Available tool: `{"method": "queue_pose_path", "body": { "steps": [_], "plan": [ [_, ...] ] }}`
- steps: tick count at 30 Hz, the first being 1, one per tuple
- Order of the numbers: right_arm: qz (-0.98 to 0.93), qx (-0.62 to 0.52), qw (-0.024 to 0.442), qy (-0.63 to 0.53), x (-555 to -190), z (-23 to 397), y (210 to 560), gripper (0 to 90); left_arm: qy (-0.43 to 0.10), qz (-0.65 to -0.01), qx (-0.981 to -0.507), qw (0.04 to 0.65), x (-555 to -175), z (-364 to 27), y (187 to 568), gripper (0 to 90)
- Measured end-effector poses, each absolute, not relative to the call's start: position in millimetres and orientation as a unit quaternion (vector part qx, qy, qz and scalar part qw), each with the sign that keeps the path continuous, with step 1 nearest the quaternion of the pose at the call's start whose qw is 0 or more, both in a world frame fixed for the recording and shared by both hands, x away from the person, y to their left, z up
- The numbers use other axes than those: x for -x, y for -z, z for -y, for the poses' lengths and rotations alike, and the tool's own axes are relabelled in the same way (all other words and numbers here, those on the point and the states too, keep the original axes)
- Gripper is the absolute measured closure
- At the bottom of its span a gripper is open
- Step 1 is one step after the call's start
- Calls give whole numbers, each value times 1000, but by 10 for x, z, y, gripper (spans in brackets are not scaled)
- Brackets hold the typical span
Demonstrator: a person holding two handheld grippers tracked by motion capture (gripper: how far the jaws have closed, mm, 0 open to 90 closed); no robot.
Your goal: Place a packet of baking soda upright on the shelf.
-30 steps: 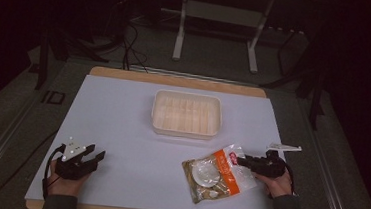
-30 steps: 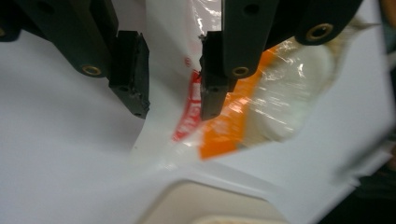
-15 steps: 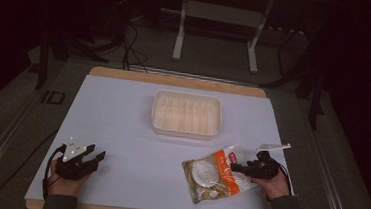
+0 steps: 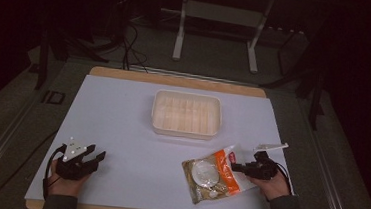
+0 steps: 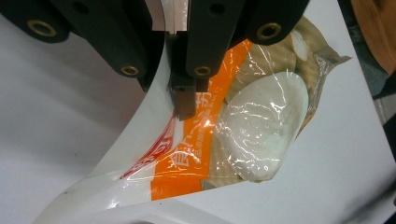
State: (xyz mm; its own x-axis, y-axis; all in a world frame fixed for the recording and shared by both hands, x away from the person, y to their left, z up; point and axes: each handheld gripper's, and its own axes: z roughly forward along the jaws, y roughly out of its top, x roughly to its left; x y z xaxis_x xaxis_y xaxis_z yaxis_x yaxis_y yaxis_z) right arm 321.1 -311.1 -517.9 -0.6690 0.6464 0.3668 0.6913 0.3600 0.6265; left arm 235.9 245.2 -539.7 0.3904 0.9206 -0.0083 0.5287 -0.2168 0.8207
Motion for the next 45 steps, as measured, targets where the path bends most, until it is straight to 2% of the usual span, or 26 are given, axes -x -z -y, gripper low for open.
{"method": "queue_pose_path", "body": {
  "steps": [2, 8, 20, 45],
  "plan": [
    [827, 405, 28, 389, -3204, 3100, 5156, 896, -251, -489, -741, 386, -2364, -2445, 5401, 517],
    [801, 453, 68, 385, -3212, 3103, 5048, 899, -251, -490, -741, 385, -2362, -2447, 5407, 517],
    [805, 437, 38, 399, -3132, 2994, 4822, 900, -254, -493, -739, 384, -2363, -2456, 5407, 510],
    [791, 379, 100, 470, -3027, 2690, 4347, 900, -263, -496, -734, 383, -2343, -2468, 5392, 499]
  ]
}}
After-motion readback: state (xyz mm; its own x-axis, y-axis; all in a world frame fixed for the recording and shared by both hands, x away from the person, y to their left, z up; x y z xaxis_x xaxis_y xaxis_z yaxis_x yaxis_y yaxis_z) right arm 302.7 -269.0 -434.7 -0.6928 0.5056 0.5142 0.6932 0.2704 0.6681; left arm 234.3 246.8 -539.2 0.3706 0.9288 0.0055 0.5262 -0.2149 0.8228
